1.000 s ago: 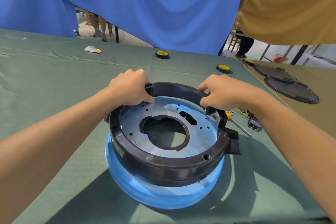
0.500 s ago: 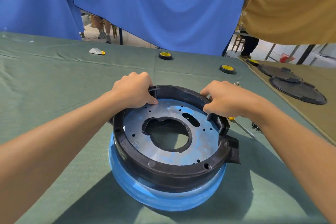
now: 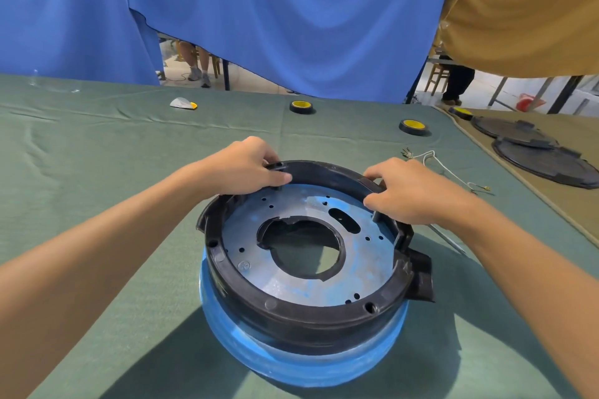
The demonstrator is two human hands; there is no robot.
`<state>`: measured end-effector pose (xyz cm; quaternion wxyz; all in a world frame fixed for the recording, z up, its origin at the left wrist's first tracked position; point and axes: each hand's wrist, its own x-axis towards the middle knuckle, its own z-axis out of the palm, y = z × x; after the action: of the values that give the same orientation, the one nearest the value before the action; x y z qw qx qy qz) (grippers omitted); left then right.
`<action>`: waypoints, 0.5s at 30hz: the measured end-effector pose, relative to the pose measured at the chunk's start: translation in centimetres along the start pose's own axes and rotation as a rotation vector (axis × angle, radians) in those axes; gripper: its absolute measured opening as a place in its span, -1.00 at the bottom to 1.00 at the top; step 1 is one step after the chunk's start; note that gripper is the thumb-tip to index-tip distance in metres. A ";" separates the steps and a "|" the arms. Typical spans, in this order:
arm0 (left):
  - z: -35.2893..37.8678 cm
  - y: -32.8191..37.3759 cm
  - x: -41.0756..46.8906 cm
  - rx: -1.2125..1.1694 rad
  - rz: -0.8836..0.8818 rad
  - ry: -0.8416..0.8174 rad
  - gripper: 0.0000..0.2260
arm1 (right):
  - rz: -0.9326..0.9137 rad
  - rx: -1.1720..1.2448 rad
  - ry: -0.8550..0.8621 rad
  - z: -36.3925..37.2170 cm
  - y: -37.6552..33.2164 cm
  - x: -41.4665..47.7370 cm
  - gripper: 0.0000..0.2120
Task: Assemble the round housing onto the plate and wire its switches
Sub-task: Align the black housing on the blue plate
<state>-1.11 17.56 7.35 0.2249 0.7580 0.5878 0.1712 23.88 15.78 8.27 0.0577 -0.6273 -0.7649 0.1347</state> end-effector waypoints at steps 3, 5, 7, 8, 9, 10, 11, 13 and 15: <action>0.4 0.3 0.2 0.065 0.008 0.058 -0.66 | -0.015 0.068 -0.042 -0.1 0.6 -0.3 -0.85; 0.7 0.4 0.1 0.089 0.014 0.088 -0.66 | 0.012 0.198 -0.028 -0.4 1.2 -0.7 -0.67; 0.9 0.4 -0.1 0.085 0.009 0.110 -0.67 | 0.041 0.415 0.047 -0.5 2.0 -1.2 -0.62; 0.8 0.5 -0.3 0.083 0.009 0.115 -0.67 | 0.058 0.521 0.099 -0.4 2.4 -1.3 -0.63; 0.8 0.5 -0.3 0.084 0.011 0.117 -0.69 | 0.077 0.604 0.156 -0.3 2.9 -1.2 -0.64; 0.8 0.5 -0.4 0.092 0.016 0.114 -0.72 | 0.099 0.655 0.213 -0.1 3.4 -1.2 -0.65; 0.7 0.6 -0.4 0.106 0.018 0.111 -0.77 | 0.119 0.683 0.262 0.1 4.0 -1.2 -0.67; 0.7 0.8 -0.3 0.146 0.025 0.106 -0.84 | 0.146 0.705 0.321 0.5 5.1 -1.1 -0.71; 0.7 0.9 -0.2 0.178 0.028 0.107 -0.89 | 0.155 0.698 0.346 0.8 6.0 -1.0 -0.75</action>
<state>-0.07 17.07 7.23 0.1223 0.7730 0.6011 0.1618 29.55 15.76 5.88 0.3851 -0.6393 -0.6024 0.2831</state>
